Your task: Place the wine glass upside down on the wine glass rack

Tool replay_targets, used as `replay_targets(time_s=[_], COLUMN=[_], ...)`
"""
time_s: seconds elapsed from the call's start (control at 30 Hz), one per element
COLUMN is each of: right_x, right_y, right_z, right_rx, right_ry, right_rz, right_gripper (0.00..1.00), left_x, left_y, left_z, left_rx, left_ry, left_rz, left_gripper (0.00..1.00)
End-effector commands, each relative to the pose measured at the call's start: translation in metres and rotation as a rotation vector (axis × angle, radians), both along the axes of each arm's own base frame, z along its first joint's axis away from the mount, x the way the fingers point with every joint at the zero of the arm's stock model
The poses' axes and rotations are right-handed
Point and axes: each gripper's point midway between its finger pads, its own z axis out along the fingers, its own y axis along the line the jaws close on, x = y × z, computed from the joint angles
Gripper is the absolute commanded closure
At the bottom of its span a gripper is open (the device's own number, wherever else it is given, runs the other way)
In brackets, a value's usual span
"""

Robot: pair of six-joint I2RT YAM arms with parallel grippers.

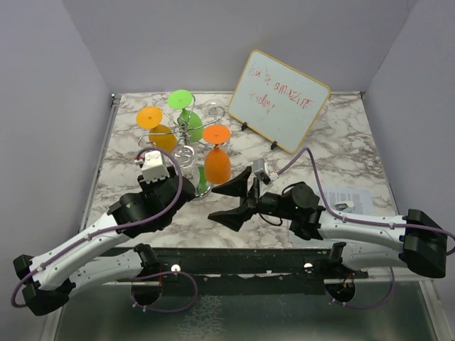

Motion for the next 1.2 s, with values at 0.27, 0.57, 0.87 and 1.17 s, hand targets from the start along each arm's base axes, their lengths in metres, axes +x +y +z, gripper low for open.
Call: replay_targets(time_s=[0.27, 0.57, 0.87, 1.17], right_x=[0.006, 0.008, 0.007, 0.001], right_y=[-0.008, -0.011, -0.011, -0.014], right_z=[0.001, 0.002, 0.006, 0.014], right_rx=[-0.001, -0.008, 0.0, 0.01], right_ry=[0.018, 0.014, 0.016, 0.012], right_rz=[-0.056, -0.077, -0.072, -0.043], right_gripper=[0.13, 0.13, 0.13, 0.13], left_x=[0.021, 0.015, 0.013, 0.023], left_y=[0.028, 0.049, 0.059, 0.056], left_z=[-0.033, -0.018, -0.022, -0.006], left_rx=[-0.064, -0.158, -0.164, -0.16], left_ry=[0.145, 0.033, 0.019, -0.01], left_rz=[0.081, 0.204, 0.275, 0.262], left_gripper=[0.54, 0.52, 0.46, 0.39])
